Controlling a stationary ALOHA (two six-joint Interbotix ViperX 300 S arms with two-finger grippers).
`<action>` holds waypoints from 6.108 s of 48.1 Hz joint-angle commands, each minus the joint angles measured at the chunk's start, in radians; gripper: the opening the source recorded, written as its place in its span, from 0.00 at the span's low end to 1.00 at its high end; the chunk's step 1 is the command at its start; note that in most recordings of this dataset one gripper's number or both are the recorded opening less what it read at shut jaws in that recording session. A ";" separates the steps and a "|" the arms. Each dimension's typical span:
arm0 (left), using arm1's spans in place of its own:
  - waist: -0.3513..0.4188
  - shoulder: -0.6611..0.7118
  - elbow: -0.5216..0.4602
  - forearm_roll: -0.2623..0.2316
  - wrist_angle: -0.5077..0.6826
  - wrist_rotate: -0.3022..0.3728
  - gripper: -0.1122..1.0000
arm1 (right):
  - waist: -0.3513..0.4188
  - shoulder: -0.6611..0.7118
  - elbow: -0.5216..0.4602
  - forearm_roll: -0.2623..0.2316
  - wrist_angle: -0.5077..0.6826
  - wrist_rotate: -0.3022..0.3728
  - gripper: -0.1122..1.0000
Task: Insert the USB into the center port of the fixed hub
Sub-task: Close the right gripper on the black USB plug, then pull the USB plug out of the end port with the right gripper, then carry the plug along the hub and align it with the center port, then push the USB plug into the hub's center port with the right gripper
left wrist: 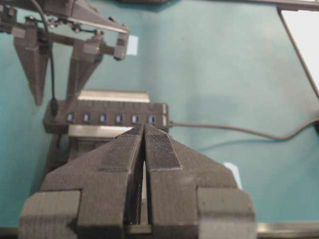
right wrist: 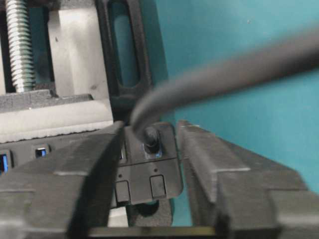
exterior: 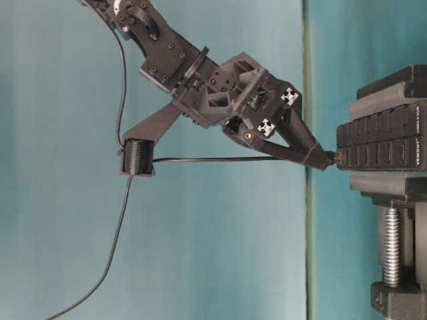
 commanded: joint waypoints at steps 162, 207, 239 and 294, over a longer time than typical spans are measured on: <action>0.002 -0.011 0.012 0.003 -0.029 -0.011 0.11 | 0.123 -0.051 -0.097 0.084 0.196 0.003 0.18; 0.002 -0.012 0.014 0.003 -0.029 -0.011 0.11 | 0.126 -0.023 -0.081 0.087 0.198 0.005 0.18; 0.002 -0.012 0.014 0.002 -0.029 -0.011 0.11 | 0.126 -0.012 -0.072 0.087 0.198 0.005 0.18; 0.002 -0.018 0.017 0.003 -0.029 -0.012 0.11 | 0.114 0.023 -0.038 0.089 0.193 0.003 0.18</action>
